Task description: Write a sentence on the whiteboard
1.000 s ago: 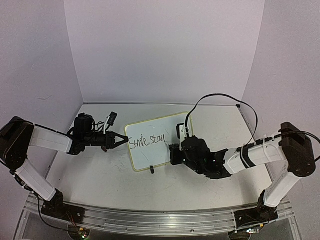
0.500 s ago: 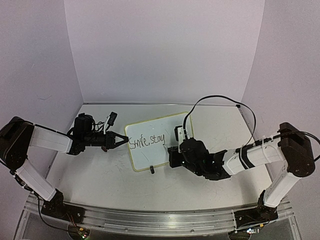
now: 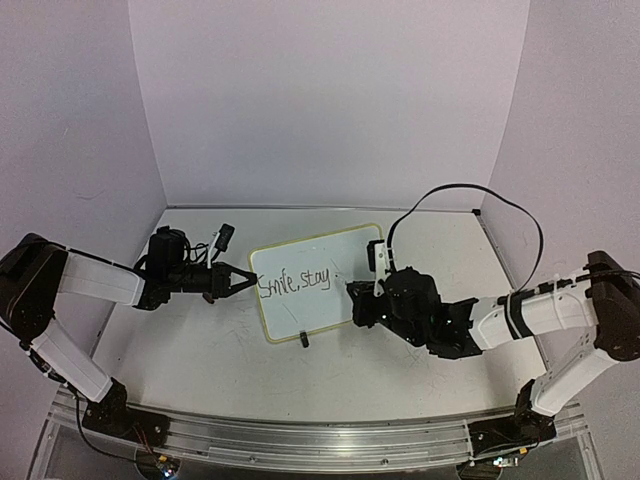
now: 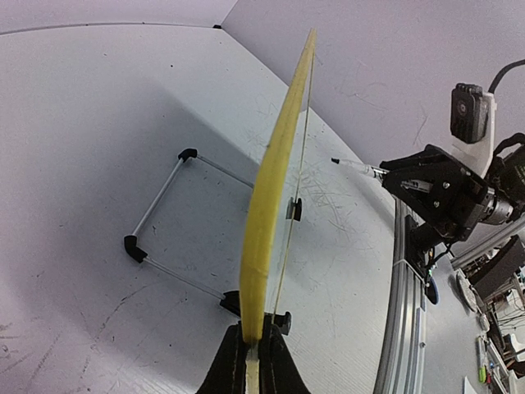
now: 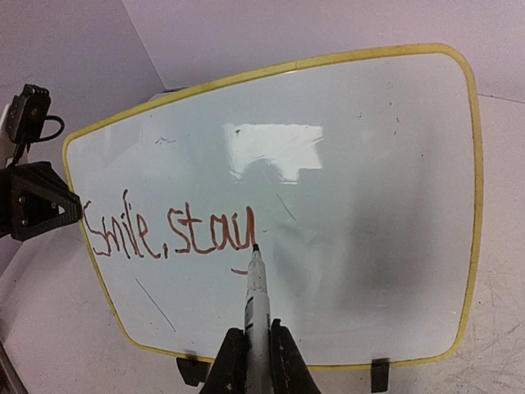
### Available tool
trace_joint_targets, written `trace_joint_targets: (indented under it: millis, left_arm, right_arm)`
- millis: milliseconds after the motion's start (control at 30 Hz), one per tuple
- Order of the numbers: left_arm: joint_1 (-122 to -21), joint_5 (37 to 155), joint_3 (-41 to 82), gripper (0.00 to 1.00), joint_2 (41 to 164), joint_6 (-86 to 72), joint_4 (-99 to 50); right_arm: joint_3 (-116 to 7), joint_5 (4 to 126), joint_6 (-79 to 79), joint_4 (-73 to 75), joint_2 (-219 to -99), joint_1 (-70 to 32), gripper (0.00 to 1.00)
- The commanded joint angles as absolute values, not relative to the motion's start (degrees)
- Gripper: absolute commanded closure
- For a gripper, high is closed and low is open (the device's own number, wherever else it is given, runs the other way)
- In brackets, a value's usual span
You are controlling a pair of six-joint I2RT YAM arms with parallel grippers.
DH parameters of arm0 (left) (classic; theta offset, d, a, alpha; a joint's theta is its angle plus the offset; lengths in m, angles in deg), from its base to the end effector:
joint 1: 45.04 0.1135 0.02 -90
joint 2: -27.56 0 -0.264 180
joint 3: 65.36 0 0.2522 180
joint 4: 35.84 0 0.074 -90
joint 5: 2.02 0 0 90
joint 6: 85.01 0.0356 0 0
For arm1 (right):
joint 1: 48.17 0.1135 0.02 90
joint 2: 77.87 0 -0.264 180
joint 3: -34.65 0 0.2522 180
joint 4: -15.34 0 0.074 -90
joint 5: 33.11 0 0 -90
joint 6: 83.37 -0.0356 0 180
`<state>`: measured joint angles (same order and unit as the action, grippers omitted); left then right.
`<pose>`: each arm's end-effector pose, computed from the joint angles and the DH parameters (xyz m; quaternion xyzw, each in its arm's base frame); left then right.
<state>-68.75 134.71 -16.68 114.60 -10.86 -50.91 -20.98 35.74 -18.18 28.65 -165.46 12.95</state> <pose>0.2592 -0.1422 0.1817 0.2701 0.7500 -0.4825 0.3629 0.1679 0.2779 0.2095 -0.1471 0.7921 0.2816 0.5211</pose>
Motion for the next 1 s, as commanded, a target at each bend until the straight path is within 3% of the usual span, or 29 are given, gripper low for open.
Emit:
trace_joint_targets:
  millis: [0, 967]
  left_arm:
    - [-68.9, 134.4, -16.0, 1.0, 113.7, -9.8, -48.2]
    - [-68.9, 134.0, -15.3, 1.0, 114.3, -9.7, -48.0]
  right_arm:
    - [-21.8, 35.5, -17.6, 31.3, -165.3, 12.3, 1.0]
    - [-24.3, 36.6, -13.2, 31.5, -167.0, 10.1, 1.0]
